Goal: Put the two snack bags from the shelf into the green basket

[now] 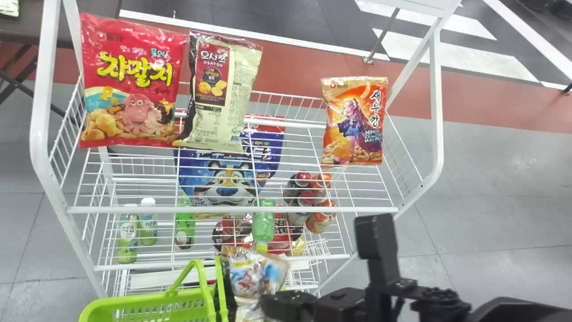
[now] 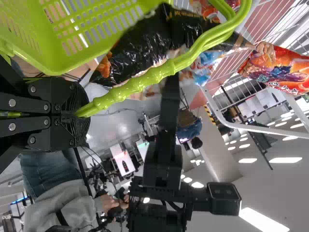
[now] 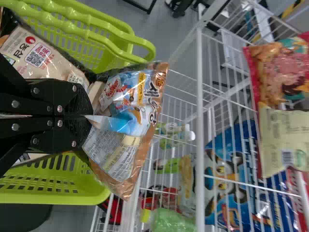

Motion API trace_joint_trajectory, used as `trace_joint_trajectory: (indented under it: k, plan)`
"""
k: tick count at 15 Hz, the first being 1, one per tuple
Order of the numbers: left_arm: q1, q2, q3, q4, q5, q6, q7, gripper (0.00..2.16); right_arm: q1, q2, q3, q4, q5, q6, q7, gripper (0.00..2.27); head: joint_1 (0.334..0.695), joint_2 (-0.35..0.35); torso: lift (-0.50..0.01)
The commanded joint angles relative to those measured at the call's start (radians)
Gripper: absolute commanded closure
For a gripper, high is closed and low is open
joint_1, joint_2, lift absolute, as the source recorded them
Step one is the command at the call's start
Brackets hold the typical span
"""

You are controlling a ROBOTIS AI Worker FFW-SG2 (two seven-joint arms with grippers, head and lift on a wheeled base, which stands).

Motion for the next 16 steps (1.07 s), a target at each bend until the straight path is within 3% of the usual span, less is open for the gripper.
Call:
trace_joint_trajectory:
  k: [1, 9, 10, 11, 12, 16]
  plan:
    - [0.005, 0.001, -0.008, -0.004, -0.009, 0.0, 0.0, 2.12, -0.022, -0.016, 0.091, 0.068, 0.037, 0.002, -0.011, 2.24, 0.695, -0.35, -0.007]
    - [0.011, 0.001, -0.006, -0.011, -0.011, -0.003, 0.0, 2.12, -0.076, -0.038, 0.253, 0.24, 0.125, 0.002, -0.04, 2.18, 0.695, -0.35, -0.007]
    - [0.011, 0.001, -0.006, -0.011, -0.012, -0.003, 0.0, 2.12, -0.079, -0.041, 0.253, 0.249, 0.125, 0.002, -0.04, 1.59, 0.695, -0.35, -0.007]
    - [0.011, 0.001, -0.004, -0.009, -0.012, -0.003, 0.0, 2.12, -0.079, -0.044, 0.246, 0.24, 0.126, 0.002, -0.039, 0.38, 0.695, -0.35, -0.007]
    - [0.011, 0.001, -0.003, -0.008, -0.012, -0.003, 0.0, 2.12, -0.079, -0.047, 0.233, 0.218, 0.125, 0.002, -0.039, 0.0, 0.695, -0.35, -0.007]
    - [0.011, -0.001, -0.006, -0.001, -0.012, -0.012, -0.003, 2.12, -0.067, -0.065, 0.164, 0.1, 0.125, 0.002, 0.027, 0.05, 0.695, -0.35, -0.007]
